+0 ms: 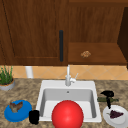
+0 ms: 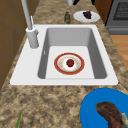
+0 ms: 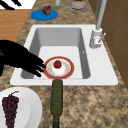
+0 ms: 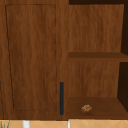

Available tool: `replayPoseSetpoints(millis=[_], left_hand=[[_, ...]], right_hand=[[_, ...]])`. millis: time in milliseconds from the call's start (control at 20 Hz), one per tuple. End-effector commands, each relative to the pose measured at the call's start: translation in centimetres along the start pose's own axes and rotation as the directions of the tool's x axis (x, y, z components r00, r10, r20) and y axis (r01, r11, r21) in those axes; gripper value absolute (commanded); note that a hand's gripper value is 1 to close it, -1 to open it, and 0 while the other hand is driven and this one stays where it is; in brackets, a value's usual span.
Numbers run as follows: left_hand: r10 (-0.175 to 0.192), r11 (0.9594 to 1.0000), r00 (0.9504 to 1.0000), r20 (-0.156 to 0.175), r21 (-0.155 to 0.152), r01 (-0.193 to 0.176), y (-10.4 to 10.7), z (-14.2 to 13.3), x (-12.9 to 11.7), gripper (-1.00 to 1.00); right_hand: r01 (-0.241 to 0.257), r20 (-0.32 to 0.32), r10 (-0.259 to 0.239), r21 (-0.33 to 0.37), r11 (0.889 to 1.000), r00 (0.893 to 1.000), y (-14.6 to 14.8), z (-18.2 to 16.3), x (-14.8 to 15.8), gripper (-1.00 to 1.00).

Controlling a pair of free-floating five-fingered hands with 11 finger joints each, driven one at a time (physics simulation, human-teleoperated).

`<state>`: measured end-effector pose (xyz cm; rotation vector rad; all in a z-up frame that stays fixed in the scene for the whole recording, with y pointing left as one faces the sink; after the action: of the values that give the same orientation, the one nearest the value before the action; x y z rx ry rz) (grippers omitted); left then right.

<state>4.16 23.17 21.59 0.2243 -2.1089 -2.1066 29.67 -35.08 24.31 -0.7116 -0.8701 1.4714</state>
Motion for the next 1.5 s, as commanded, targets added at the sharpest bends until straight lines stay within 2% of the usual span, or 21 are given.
replayPoseSetpoints(millis=[0, 100, 200, 300, 350, 450, 700, 800, 1100, 1300, 1450], left_hand=[[0.0, 1.0, 1.0, 0.0, 0.0, 0.0, 0.0, 0.0, 0.0, 0.0], [0.0, 1.0, 1.0, 0.0, 0.0, 0.0, 0.0, 0.0, 0.0, 0.0], [0.0, 1.0, 1.0, 0.0, 0.0, 0.0, 0.0, 0.0, 0.0, 0.0], [0.0, 1.0, 1.0, 0.0, 0.0, 0.0, 0.0, 0.0, 0.0, 0.0], [0.0, 1.0, 1.0, 0.0, 0.0, 0.0, 0.0, 0.0, 0.0, 0.0], [0.0, 1.0, 1.0, 0.0, 0.0, 0.0, 0.0, 0.0, 0.0, 0.0], [0.0, 1.0, 1.0, 0.0, 0.0, 0.0, 0.0, 0.0, 0.0, 0.0], [0.0, 1.0, 1.0, 0.0, 0.0, 0.0, 0.0, 0.0, 0.0, 0.0], [0.0, 1.0, 1.0, 0.0, 0.0, 0.0, 0.0, 0.0, 0.0, 0.0], [0.0, 1.0, 1.0, 0.0, 0.0, 0.0, 0.0, 0.0, 0.0, 0.0], [0.0, 1.0, 1.0, 0.0, 0.0, 0.0, 0.0, 0.0, 0.0, 0.0]], right_hand=[[-0.038, -0.086, 0.038, 0.005, 0.999, 0.996, 0.4, -2.8, 0.4, -1.0], [-0.024, -0.127, 0.023, -0.004, 1.0, 0.992, 1.2, -3.7, 0.7, -1.0], [-0.014, -0.166, 0.006, -0.047, 0.999, 0.986, 2.5, -3.9, 0.5, -1.0], [-0.009, -0.183, -0.009, -0.093, 0.996, 0.983, 3.5, -4.6, 0.4, -1.0], [0.004, -0.171, -0.02, -0.092, 0.996, 0.985, 3.8, -5.2, -0.1, -1.0], [-0.008, -0.193, -0.002, -0.051, 0.999, 0.981, 4.1, -7.3, 0.3, -1.0], [-0.005, -0.266, 0.016, 0.043, 0.999, 0.964, 5.2, -9.3, 0.5, -1.0], [0.013, -0.277, 0.02, 0.117, 0.993, 0.961, 5.2, -9.0, 0.8, -1.0], [0.023, -0.27, 0.042, 0.231, 0.973, 0.962, 3.1, -11.1, 1.0, -1.0], [0.028, -0.269, 0.04, 0.244, 0.969, 0.962, 2.1, -9.3, 1.0, -1.0], [0.024, -0.275, 0.031, 0.196, 0.98, 0.961, 1.3, -8.2, 0.3, -1.0]])
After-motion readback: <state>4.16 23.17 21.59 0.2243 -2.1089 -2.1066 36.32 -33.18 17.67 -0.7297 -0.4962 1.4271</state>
